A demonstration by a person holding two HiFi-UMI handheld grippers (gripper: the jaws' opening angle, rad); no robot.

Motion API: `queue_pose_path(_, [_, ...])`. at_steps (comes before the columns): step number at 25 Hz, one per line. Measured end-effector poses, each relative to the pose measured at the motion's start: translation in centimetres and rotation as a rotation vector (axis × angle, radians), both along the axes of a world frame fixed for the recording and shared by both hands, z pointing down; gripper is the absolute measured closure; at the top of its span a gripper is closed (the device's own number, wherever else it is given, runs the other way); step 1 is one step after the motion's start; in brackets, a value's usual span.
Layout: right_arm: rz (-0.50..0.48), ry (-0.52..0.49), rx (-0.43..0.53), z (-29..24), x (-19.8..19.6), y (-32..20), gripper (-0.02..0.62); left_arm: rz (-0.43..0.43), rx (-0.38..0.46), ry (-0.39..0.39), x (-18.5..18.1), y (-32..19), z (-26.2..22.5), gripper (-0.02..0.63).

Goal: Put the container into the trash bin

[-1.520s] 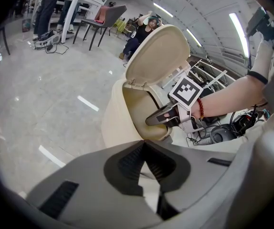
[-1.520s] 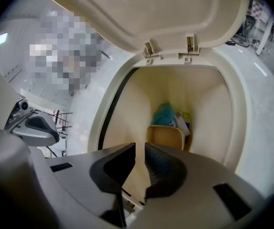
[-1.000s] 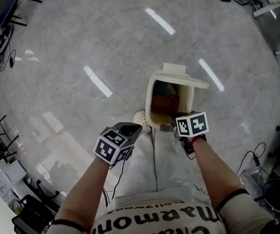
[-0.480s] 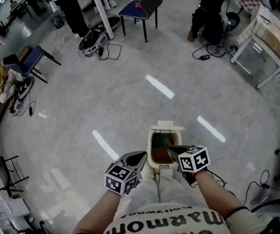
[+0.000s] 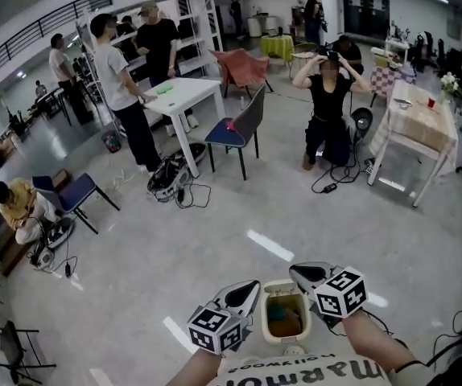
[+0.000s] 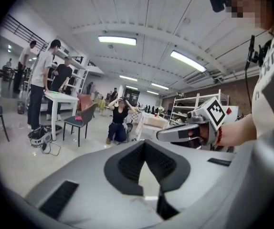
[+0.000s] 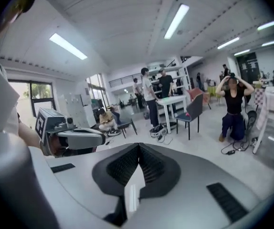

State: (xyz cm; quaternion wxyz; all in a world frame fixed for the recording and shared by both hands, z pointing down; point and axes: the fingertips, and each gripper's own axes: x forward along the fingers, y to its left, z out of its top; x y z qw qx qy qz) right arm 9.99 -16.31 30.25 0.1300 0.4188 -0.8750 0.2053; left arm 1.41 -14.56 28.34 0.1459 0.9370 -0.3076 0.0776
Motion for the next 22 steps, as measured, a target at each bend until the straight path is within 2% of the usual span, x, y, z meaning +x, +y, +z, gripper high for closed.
queue_pose_path(5, [0.104, -0.029, 0.169, -7.5, -1.5, 1.3, 0.594, 0.088, 0.073, 0.126, -1.4, 0.4, -7.3, 0.612])
queue_pose_path(11, [0.269, -0.07, 0.289, -12.6, -4.3, 4.2, 0.594, 0.203, 0.156, 0.162, -6.1, 3.2, -12.3, 0.612])
queue_pose_path(16, [0.329, -0.052, 0.309, -12.3, -7.7, 7.2, 0.594, 0.249, 0.163, 0.185, -9.7, 4.9, -12.2, 0.612])
queue_pose_path(22, [0.381, -0.009, 0.296, -11.5, -9.9, 10.5, 0.594, 0.311, 0.152, 0.193, -11.5, 7.7, -11.7, 0.612])
